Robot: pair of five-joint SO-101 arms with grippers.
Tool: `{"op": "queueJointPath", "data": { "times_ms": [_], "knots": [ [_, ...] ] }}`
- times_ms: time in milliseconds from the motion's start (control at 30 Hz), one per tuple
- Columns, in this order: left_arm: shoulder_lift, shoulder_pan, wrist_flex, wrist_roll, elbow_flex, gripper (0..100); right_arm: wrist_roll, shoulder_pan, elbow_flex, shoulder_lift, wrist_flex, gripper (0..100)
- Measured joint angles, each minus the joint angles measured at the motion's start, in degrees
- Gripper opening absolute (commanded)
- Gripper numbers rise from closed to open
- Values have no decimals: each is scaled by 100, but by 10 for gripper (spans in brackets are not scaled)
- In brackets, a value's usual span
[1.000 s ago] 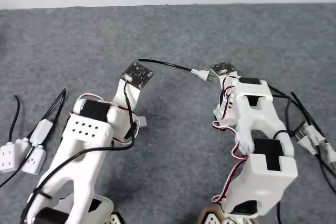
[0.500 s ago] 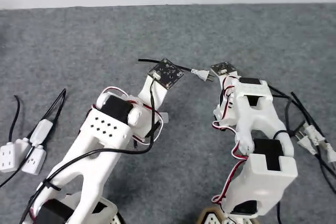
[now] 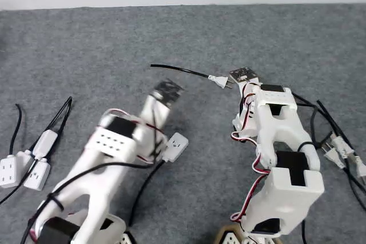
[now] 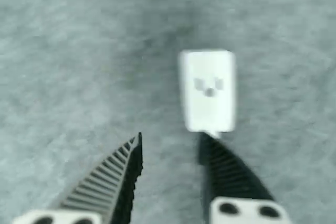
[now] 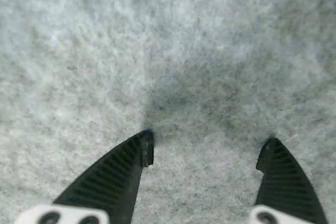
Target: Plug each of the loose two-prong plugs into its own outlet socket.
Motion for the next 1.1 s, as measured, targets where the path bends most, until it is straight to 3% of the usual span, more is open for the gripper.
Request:
{"op": "queueJointPath", "data": {
  "times_ms": [167,267,400,600,733,933,1100],
  "knots": [
    [0,-1055,-35,-633,35,214,0,0,0,0,0,302],
    [-9,-1301,-35,-756,35,214,0,0,0,0,0,302],
    [-255,-818,299,-510,-211,214,0,0,0,0,0,302],
    [-677,466,747,879,-545,214,0,0,0,0,0,302],
    [-466,589,123,1451,-193,214,0,0,0,0,0,302],
    [404,712,-1037,1556,141,214,0,0,0,0,0,302],
    [1081,703,-1486,1556,141,214,0,0,0,0,0,302]
  ]
}}
